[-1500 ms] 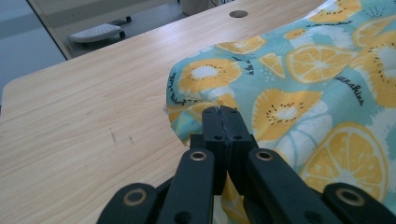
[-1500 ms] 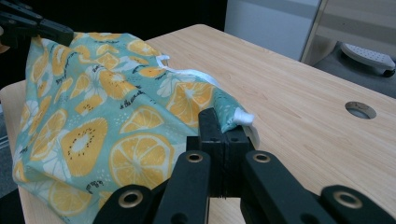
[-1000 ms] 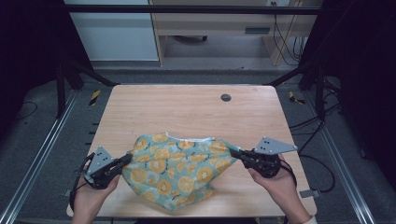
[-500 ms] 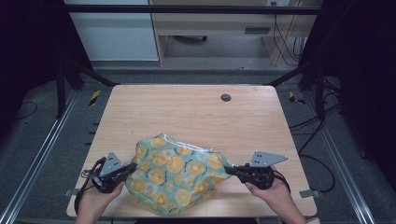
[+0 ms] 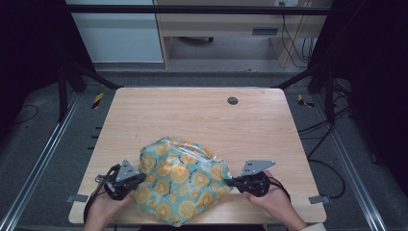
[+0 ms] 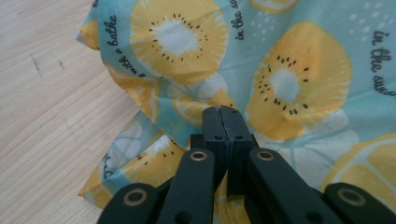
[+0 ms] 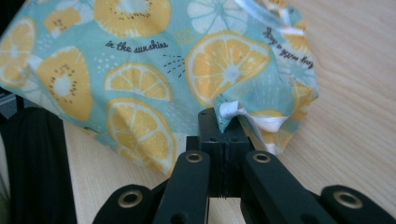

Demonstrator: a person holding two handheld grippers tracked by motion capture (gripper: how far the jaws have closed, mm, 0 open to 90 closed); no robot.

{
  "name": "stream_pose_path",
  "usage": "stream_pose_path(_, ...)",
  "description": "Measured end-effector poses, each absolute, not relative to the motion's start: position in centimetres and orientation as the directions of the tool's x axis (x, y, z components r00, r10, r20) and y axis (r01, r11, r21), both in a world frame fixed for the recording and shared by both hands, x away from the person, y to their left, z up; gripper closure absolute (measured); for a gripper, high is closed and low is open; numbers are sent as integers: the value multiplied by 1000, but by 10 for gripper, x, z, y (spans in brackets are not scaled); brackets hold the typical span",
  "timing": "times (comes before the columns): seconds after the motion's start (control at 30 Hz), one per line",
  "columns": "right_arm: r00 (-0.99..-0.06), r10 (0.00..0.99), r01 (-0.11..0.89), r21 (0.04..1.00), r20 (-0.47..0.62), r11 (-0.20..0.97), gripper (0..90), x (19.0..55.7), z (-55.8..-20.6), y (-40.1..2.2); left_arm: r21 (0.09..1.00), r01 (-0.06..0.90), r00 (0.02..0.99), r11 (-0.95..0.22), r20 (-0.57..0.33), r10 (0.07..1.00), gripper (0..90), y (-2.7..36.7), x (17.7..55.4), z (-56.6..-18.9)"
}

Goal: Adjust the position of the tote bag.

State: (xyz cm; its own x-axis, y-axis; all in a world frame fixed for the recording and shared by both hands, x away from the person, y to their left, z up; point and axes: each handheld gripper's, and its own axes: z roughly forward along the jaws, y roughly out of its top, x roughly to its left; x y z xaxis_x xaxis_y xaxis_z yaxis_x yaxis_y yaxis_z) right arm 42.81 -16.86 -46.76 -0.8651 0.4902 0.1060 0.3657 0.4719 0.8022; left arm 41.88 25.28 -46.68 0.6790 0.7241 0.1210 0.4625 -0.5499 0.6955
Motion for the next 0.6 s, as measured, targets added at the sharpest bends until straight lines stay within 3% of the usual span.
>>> stream_pose_path(0.6,-831,546,414,770,103,485,897,452,-482,-158,654,455,656,-604,213,724,900,239,431,-476)
